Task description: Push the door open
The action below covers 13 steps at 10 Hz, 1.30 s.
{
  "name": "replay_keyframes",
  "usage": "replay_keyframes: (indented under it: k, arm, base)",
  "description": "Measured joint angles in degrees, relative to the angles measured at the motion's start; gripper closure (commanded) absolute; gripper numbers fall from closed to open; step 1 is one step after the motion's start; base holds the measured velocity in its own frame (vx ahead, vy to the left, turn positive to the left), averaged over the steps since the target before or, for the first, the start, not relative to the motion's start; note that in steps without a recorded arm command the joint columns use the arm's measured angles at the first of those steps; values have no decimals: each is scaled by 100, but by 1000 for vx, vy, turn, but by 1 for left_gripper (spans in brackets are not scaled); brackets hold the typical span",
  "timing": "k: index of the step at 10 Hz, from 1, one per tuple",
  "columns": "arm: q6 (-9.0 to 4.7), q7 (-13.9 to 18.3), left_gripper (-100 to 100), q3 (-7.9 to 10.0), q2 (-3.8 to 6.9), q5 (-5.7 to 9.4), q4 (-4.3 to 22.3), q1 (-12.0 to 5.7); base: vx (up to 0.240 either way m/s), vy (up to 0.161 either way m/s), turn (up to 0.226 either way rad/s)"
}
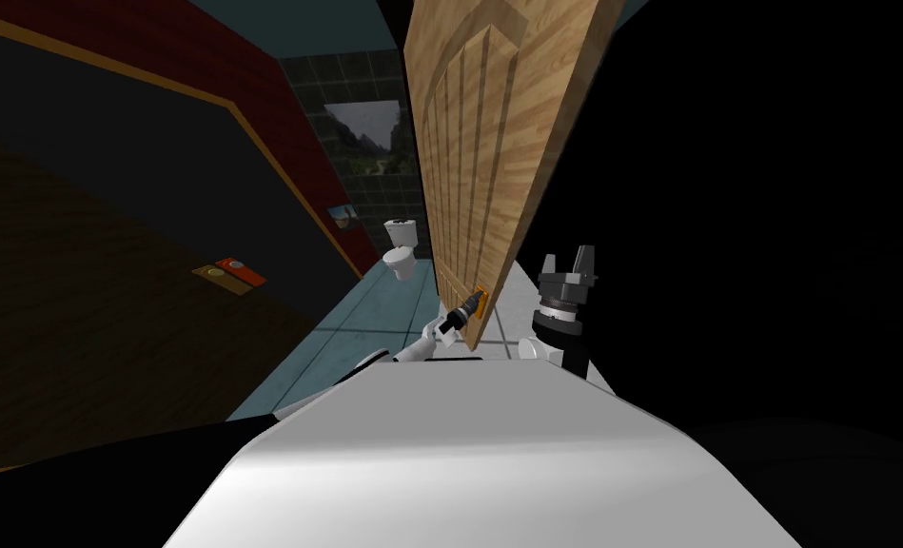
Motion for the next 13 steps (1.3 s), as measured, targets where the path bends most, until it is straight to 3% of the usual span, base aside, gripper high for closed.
replay_keyframes:
  k: [6,9,13]
  arm:
    - [-11,-2,100,-15,-23,-3,20,10]
    - [15,-7,100,-5,142,2,2,64]
    - [-24,-13,100,22,24,7,62,32]
  base:
    - [11,-16,-11]
    - [90,-182,-18]
    - [135,-172,-33]
